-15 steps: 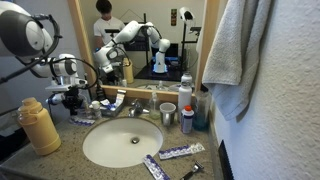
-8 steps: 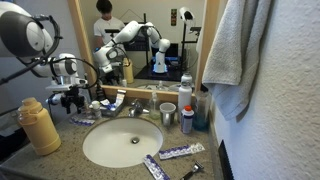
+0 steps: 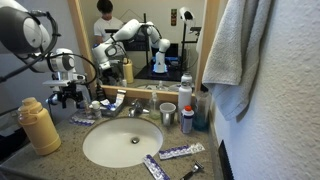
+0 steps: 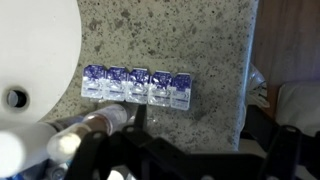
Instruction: Move one of the silver strips to the left side of the sink counter
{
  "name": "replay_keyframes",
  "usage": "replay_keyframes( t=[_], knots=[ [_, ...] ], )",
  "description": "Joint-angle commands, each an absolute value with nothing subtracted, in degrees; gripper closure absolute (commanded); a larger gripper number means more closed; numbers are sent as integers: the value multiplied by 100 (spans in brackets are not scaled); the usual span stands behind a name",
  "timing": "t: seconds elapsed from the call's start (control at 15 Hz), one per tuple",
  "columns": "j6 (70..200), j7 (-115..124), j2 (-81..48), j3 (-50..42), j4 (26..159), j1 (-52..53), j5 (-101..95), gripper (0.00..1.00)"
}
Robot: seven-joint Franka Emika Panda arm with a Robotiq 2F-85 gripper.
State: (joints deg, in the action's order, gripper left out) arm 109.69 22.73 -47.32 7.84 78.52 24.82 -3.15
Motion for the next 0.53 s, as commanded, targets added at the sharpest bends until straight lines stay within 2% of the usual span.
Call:
replay_keyframes(
  t=[0.0,0.47],
  knots=[
    [11035,2377,-4320,787,8148,2521,-213,0],
    [10903,2923,-3456,767,8464,2637,-211,0]
  ],
)
